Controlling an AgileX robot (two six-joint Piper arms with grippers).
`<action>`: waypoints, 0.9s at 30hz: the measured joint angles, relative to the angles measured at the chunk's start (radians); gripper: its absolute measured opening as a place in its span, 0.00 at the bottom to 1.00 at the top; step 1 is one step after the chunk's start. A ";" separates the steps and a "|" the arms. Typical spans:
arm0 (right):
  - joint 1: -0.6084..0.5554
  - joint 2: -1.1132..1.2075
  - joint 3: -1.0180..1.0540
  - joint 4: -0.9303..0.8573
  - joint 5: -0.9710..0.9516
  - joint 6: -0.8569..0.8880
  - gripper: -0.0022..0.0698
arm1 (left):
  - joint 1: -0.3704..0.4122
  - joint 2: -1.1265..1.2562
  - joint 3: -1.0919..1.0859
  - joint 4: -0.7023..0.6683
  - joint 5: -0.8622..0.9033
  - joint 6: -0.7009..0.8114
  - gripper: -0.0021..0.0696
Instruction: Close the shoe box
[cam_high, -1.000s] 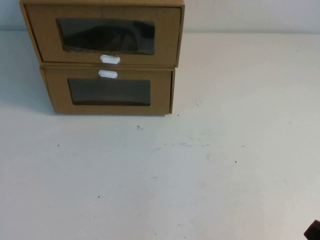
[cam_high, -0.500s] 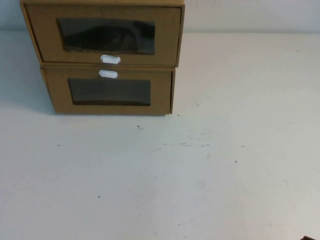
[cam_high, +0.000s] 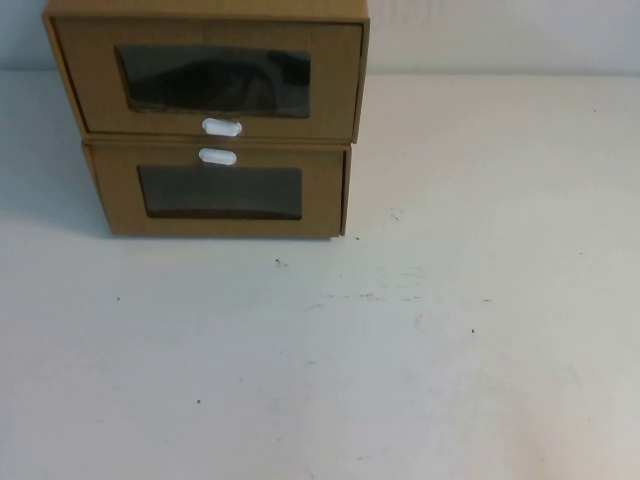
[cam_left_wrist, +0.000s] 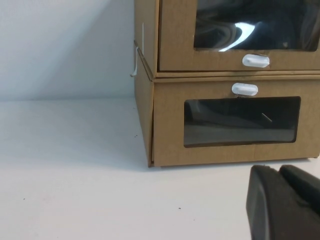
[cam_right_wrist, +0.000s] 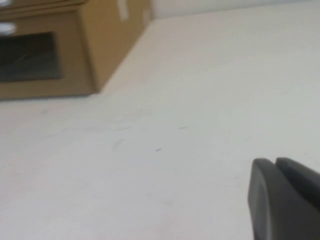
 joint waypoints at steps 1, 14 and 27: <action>-0.051 -0.002 0.000 0.000 0.000 0.000 0.01 | 0.000 0.000 0.000 0.000 0.000 0.000 0.03; -0.220 -0.039 0.000 -0.008 0.016 0.000 0.01 | 0.000 0.000 0.000 0.000 -0.001 0.000 0.03; -0.220 -0.039 0.000 0.442 0.032 -0.592 0.01 | 0.000 0.000 0.000 0.000 -0.001 0.000 0.03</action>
